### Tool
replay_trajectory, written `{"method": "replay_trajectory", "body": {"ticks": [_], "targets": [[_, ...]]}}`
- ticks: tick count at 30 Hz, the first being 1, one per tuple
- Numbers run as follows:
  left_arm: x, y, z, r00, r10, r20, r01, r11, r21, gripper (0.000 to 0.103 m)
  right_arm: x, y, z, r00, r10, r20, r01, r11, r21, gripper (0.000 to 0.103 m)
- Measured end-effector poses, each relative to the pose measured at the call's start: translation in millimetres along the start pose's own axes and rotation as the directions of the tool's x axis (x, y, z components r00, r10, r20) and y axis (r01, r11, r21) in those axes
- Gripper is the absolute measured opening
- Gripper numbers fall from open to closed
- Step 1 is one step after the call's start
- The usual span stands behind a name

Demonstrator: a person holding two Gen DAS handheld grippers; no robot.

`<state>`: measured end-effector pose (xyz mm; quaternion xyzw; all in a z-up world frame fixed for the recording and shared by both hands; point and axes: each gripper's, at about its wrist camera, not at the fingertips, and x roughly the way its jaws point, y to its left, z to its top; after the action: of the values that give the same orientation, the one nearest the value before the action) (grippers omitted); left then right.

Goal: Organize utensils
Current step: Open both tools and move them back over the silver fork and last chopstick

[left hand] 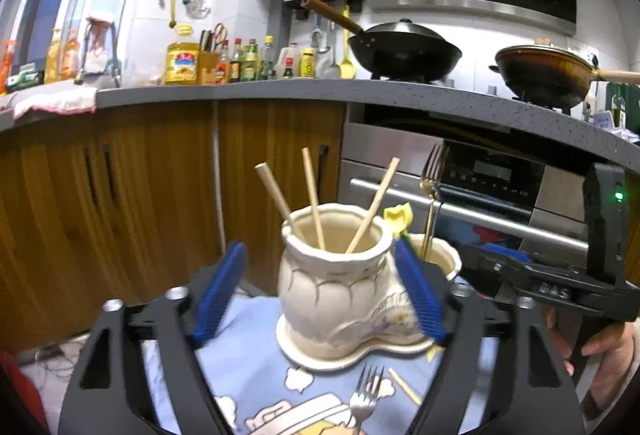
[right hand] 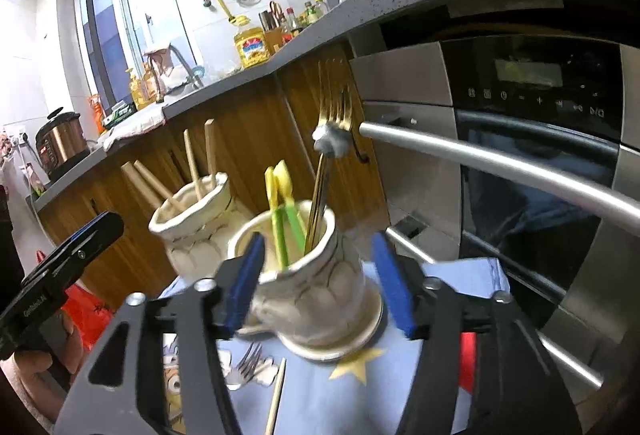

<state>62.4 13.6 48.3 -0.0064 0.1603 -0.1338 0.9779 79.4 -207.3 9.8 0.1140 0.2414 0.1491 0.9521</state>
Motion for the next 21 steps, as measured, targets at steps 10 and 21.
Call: {"method": "replay_trajectory", "body": {"ticks": [10,21], "targets": [[-19.8,16.4,-21.4,0.994,0.043,-0.105,-0.044,0.999,-0.004,0.098,-11.6,35.3,-35.4,0.991,-0.018,-0.135,0.006,0.996,-0.090,0.098],[-44.7,42.0,-37.6,0.987,0.080,-0.136,-0.085,0.996,-0.026,0.098,10.7,85.1,-73.4,0.949,-0.049,-0.311,0.018,0.994,-0.104,0.098]]}}
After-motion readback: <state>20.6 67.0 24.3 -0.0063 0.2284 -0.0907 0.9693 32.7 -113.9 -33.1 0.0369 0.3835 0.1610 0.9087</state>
